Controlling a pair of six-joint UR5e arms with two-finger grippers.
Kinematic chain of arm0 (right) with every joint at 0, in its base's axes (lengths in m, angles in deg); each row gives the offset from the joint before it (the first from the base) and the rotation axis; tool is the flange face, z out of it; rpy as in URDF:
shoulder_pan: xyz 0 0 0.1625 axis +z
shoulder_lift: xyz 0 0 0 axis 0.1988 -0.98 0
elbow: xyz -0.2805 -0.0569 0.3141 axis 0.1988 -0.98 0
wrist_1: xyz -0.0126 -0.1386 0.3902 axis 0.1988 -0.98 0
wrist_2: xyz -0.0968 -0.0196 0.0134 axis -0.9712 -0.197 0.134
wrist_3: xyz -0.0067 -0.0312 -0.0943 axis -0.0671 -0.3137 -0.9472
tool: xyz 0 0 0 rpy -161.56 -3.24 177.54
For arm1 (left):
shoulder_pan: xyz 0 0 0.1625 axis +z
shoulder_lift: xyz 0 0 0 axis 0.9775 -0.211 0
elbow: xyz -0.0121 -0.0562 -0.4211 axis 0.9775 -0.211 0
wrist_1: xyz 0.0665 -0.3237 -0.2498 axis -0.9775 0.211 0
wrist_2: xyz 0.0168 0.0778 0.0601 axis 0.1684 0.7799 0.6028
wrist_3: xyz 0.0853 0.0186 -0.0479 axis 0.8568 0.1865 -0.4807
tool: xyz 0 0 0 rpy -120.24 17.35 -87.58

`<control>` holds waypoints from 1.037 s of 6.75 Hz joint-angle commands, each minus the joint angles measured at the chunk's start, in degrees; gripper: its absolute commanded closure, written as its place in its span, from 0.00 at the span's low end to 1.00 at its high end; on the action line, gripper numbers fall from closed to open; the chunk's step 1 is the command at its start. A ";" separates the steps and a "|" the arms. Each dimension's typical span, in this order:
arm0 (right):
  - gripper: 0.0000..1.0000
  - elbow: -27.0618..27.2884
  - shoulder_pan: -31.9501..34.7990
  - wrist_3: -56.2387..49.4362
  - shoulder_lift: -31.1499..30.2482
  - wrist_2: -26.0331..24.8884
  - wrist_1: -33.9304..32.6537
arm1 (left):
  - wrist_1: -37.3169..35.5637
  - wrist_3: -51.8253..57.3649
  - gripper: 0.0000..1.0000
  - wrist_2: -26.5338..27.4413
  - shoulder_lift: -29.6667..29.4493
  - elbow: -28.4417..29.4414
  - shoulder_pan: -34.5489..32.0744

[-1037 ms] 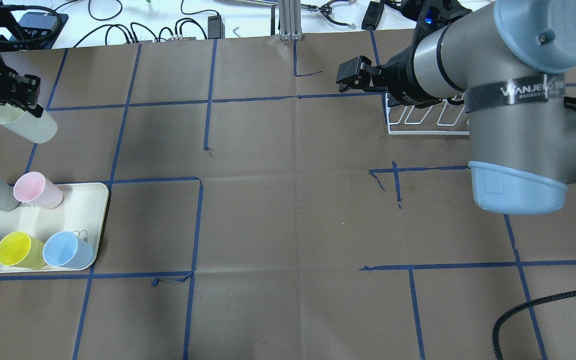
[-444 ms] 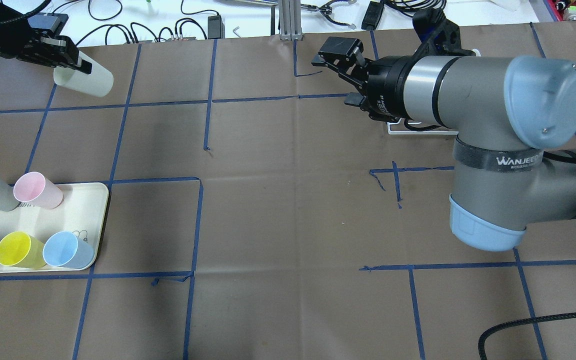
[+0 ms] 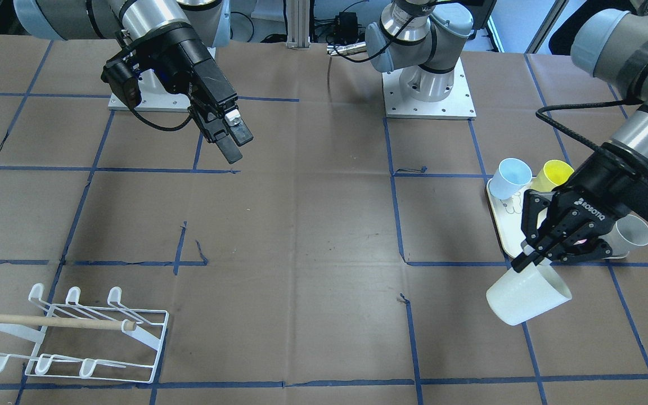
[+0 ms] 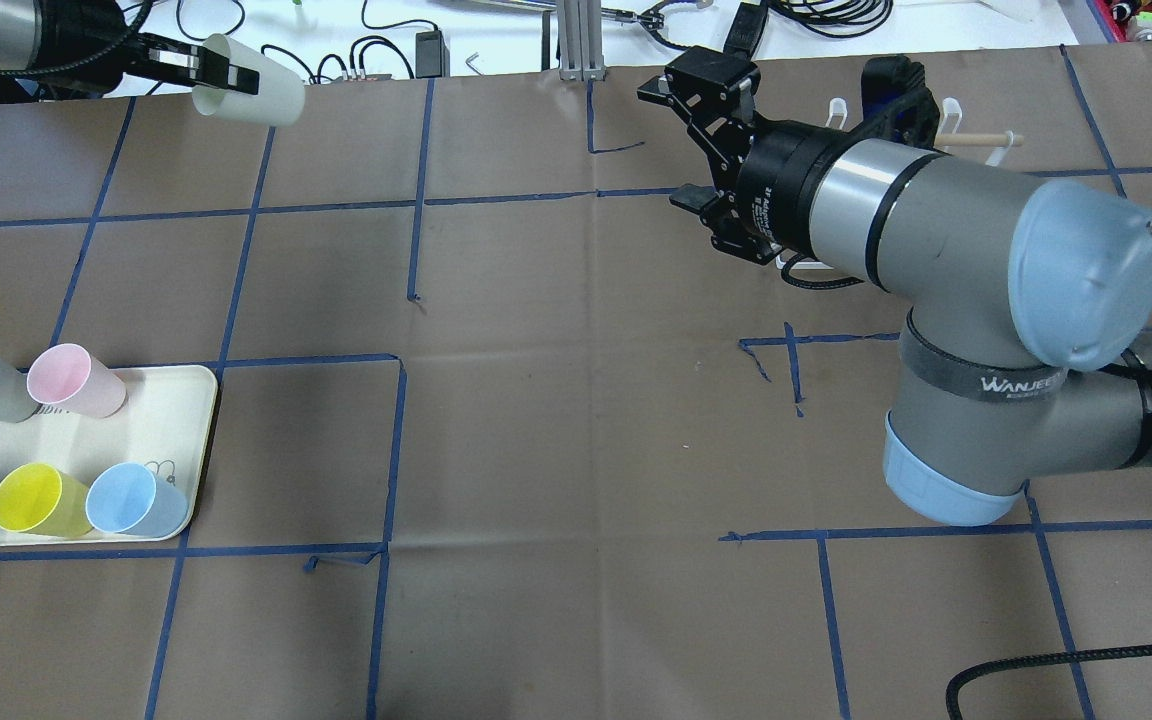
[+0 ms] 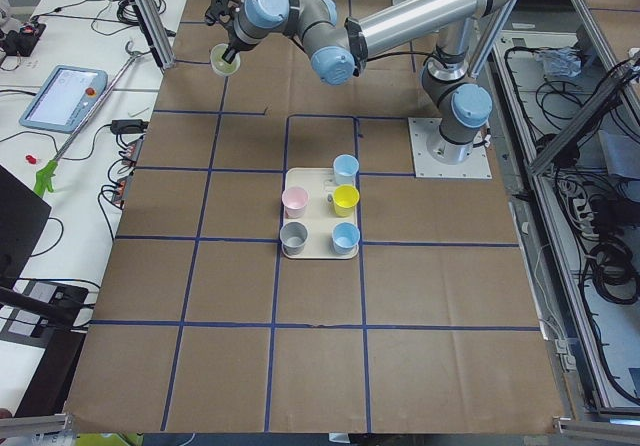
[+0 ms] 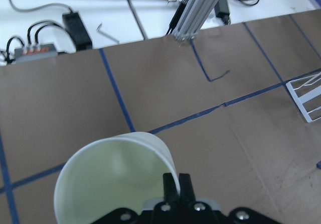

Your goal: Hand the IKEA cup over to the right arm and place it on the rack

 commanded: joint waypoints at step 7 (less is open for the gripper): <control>0.00 5.04 2.02 7.38 6.11 -0.49 -20.89 | -72.08 -9.51 0.95 -26.50 -12.31 -20.02 -9.38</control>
